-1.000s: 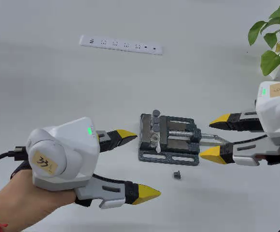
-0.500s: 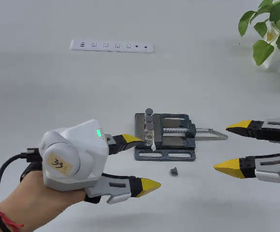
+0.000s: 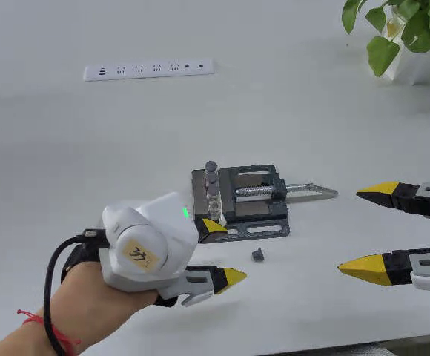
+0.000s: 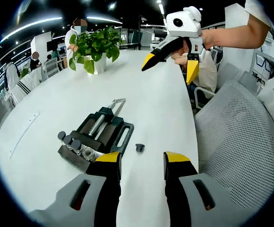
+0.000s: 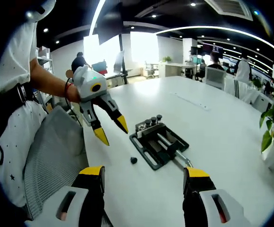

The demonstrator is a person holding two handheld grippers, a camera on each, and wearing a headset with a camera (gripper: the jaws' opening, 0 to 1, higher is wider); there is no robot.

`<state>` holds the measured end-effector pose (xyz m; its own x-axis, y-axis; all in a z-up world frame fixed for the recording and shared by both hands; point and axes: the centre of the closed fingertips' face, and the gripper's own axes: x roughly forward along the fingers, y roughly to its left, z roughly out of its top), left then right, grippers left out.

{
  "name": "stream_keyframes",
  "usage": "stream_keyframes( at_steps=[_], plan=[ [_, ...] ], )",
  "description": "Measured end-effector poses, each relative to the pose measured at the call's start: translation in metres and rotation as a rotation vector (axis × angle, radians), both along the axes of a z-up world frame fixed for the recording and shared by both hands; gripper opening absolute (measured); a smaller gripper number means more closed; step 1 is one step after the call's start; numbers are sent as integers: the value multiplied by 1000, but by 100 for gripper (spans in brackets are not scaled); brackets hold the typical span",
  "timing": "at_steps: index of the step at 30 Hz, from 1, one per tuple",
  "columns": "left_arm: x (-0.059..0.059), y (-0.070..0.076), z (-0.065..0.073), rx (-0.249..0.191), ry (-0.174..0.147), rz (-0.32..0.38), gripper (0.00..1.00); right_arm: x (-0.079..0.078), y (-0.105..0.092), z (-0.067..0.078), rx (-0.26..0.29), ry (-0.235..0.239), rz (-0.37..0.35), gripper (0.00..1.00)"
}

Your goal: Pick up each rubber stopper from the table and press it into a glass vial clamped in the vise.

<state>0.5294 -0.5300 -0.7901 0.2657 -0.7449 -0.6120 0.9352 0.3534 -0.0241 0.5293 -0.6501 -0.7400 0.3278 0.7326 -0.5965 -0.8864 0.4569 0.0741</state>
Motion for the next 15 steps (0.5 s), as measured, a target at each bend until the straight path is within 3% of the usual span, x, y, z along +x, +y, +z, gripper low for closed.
stream_keyframes(
  at_steps=[9,15],
  plan=[
    [6,-12,-31,101,11,-39,23,-5,-9,0,36,-7,-40,65],
    [9,-19,-43,118,26,-44,21,-9,-11,-1,49,-2,-48,68]
  ],
)
